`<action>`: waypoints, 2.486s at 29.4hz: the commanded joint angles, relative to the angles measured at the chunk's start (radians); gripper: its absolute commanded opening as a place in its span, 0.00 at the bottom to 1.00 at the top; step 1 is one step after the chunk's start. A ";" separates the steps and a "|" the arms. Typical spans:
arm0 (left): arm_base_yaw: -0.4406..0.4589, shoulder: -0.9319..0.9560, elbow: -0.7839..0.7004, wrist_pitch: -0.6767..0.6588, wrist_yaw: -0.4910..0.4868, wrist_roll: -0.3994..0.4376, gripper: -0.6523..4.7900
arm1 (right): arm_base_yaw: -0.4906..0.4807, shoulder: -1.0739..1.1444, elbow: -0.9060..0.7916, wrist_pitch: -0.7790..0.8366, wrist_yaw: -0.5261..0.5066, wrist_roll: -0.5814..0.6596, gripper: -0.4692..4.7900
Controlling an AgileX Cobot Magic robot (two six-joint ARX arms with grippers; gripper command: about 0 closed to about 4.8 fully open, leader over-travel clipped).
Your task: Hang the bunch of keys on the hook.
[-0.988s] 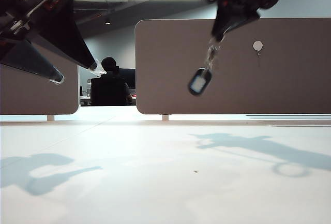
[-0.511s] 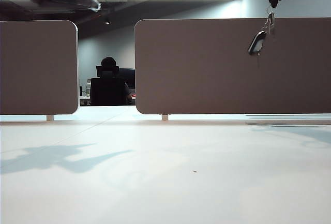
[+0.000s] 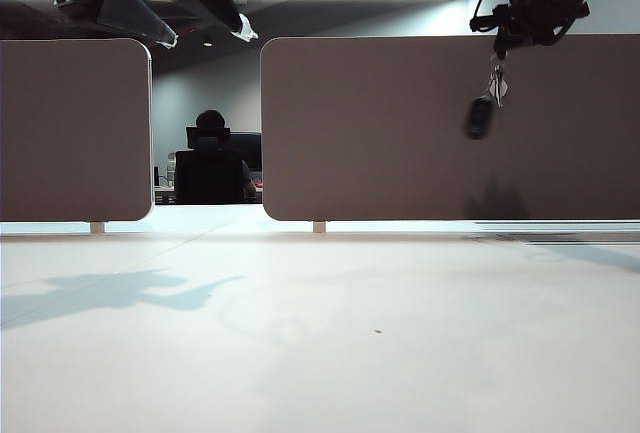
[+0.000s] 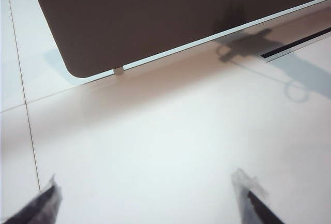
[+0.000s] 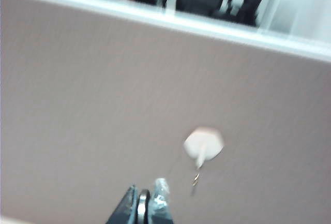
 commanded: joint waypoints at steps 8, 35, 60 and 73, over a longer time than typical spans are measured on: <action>0.096 0.042 0.008 0.128 -0.039 -0.001 1.00 | -0.054 0.280 0.311 0.108 0.006 0.004 0.09; 0.103 0.086 0.008 0.100 -0.044 0.004 1.00 | -0.040 0.436 0.488 0.025 0.052 -0.012 0.09; 0.102 -0.090 0.008 -0.028 0.000 -0.008 0.14 | -0.010 0.160 0.488 -0.375 0.048 0.045 0.07; 0.100 -0.616 0.008 -0.535 0.071 -0.105 0.11 | 0.168 -0.067 0.488 -0.916 0.057 -0.011 0.07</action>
